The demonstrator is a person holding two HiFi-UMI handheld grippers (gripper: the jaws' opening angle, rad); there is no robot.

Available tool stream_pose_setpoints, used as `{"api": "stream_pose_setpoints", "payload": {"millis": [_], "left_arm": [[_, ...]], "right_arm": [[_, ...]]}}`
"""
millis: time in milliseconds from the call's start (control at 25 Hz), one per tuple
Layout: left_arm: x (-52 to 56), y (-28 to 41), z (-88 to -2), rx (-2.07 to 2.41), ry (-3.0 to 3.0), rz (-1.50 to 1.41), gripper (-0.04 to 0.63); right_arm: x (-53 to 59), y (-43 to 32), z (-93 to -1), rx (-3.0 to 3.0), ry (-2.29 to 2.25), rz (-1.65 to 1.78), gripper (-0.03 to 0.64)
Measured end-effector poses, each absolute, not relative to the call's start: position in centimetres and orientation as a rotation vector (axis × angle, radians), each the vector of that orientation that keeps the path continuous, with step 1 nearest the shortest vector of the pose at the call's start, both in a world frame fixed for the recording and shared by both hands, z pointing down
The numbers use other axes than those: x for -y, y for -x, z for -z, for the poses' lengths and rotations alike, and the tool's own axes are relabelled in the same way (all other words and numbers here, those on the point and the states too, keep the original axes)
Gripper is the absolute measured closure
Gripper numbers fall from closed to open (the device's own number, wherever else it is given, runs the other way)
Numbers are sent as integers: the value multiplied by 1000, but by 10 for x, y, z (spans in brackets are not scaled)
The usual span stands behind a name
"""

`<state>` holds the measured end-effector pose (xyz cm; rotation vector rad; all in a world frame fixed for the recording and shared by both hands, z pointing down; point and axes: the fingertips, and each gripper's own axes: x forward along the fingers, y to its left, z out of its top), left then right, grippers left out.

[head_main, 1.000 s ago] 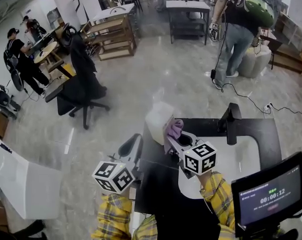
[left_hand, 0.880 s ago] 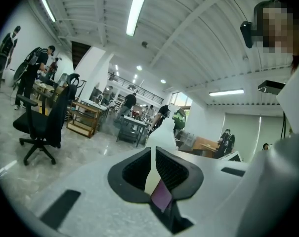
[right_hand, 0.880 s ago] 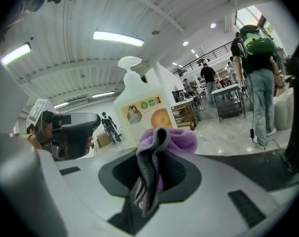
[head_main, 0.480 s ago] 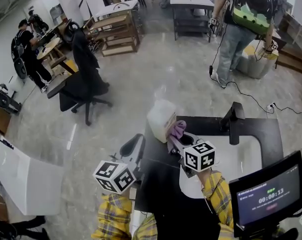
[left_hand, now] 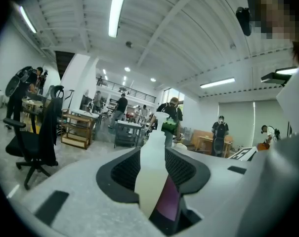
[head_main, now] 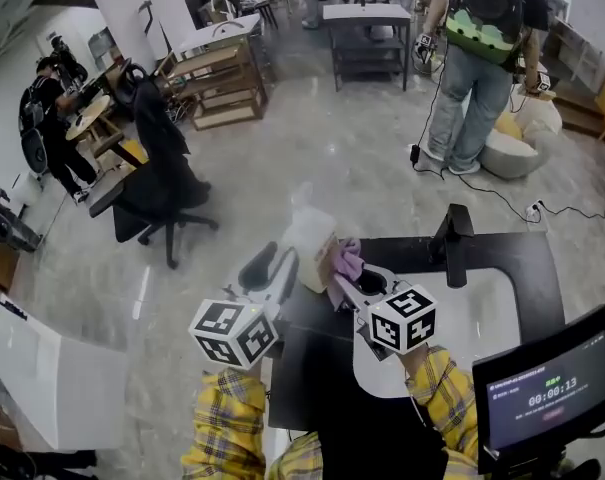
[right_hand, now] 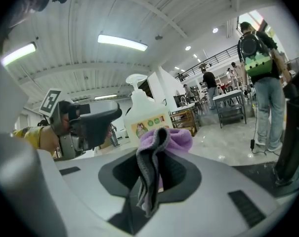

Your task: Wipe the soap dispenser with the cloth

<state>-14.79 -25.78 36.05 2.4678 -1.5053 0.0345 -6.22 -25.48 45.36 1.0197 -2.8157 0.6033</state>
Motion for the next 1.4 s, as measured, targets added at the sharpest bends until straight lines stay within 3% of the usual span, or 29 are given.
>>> {"api": "stream_pose_setpoints", "payload": {"millis": [480,960,1400], "left_arm": [[305,113,-353,1583,-2482,-151,407],[323,106,-346,1670,-2498,-187,431],[310,101,-347,1296,-2738,-191,433]], "right_arm": [[247,42,-443,2822,-1029,-531,537],[248,40,-443,2810,-1046,-508,537],[244,35,-443,2819,-1048,-524,537]]}}
